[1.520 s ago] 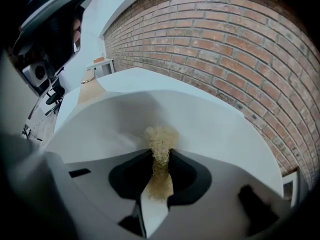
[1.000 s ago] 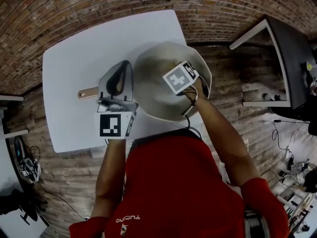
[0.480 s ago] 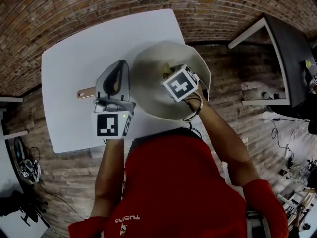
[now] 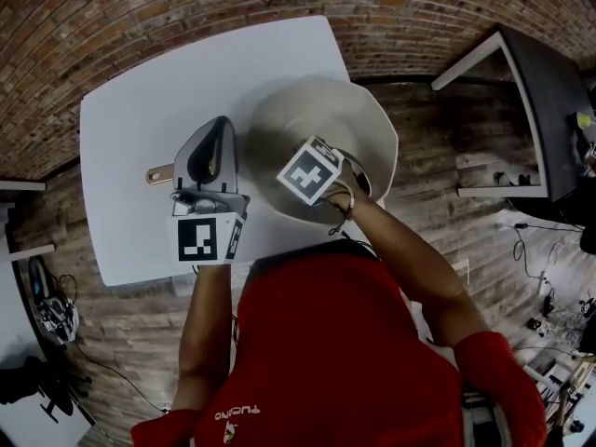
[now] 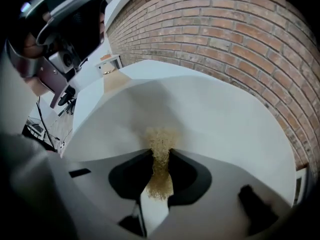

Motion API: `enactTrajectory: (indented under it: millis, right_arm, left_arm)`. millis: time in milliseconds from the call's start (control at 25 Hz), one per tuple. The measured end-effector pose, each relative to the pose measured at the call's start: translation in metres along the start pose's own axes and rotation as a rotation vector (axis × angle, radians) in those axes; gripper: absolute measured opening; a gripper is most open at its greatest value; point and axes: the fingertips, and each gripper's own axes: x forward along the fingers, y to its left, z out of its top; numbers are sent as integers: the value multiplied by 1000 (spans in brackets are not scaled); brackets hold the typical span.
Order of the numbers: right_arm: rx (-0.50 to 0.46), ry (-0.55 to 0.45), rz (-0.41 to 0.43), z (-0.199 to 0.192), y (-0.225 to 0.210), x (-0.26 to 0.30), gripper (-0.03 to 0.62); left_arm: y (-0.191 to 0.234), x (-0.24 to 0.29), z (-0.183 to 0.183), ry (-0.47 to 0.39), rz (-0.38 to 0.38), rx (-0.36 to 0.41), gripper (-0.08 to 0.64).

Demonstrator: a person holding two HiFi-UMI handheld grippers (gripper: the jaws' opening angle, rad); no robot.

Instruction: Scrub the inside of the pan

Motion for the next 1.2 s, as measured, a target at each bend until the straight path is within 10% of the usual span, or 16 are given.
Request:
enactTrajectory:
  millis: [880, 1200]
  right_arm:
    - [45, 190, -205, -76, -81, -36, 87]
    - [37, 36, 4, -29, -18, -40, 87]
  left_arm:
    - [-18, 14, -4, -10, -36, -21, 12]
    - [-11, 11, -6, -6, -15, -22, 12]
